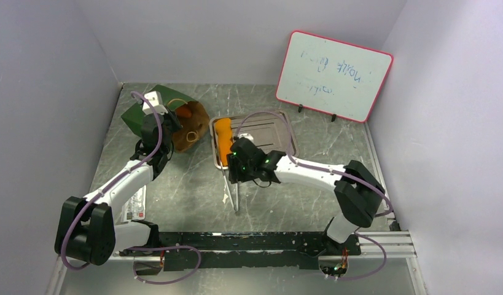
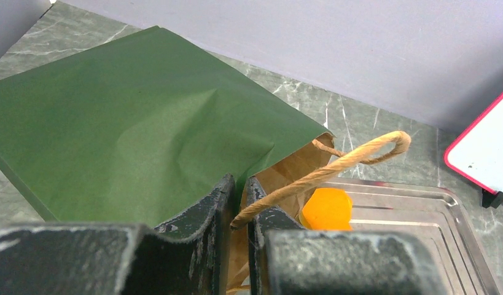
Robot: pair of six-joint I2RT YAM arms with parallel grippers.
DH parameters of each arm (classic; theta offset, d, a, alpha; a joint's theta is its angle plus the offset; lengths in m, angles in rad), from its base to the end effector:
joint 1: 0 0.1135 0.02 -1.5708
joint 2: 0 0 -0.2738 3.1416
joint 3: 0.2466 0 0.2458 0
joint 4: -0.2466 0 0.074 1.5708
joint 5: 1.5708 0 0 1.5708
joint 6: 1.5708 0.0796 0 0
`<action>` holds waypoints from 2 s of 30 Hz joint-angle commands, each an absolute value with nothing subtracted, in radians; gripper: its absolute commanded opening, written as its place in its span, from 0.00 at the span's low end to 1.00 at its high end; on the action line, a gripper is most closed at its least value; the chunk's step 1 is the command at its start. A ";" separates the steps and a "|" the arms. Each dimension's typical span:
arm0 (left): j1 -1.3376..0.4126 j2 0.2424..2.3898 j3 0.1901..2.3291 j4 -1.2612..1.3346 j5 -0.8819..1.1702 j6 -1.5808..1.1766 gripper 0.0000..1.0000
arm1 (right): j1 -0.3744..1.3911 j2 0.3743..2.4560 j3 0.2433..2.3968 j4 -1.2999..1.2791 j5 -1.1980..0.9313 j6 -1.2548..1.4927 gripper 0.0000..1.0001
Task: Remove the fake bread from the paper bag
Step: Place the fake bread in the container, then pick up the clamp from the container.
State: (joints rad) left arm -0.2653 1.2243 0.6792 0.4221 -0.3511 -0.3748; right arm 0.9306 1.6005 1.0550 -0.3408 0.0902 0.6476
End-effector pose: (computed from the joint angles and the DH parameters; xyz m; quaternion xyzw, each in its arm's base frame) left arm 0.3059 -0.0548 0.2805 -0.1559 0.7303 -0.0810 0.6602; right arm 0.2208 0.2844 0.1960 -0.1177 0.9338 0.2080 0.2663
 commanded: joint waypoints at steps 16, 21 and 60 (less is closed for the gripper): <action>-0.258 1.222 0.683 0.458 -0.339 -0.390 0.07 | 1.059 1.650 0.952 -0.225 0.291 0.687 0.68; -0.258 1.224 0.681 0.458 -0.336 -0.393 0.07 | 1.077 1.645 0.942 -0.216 0.319 0.689 0.71; -0.258 1.236 0.688 0.459 -0.332 -0.396 0.07 | 1.075 1.677 0.937 -0.211 0.379 0.818 0.00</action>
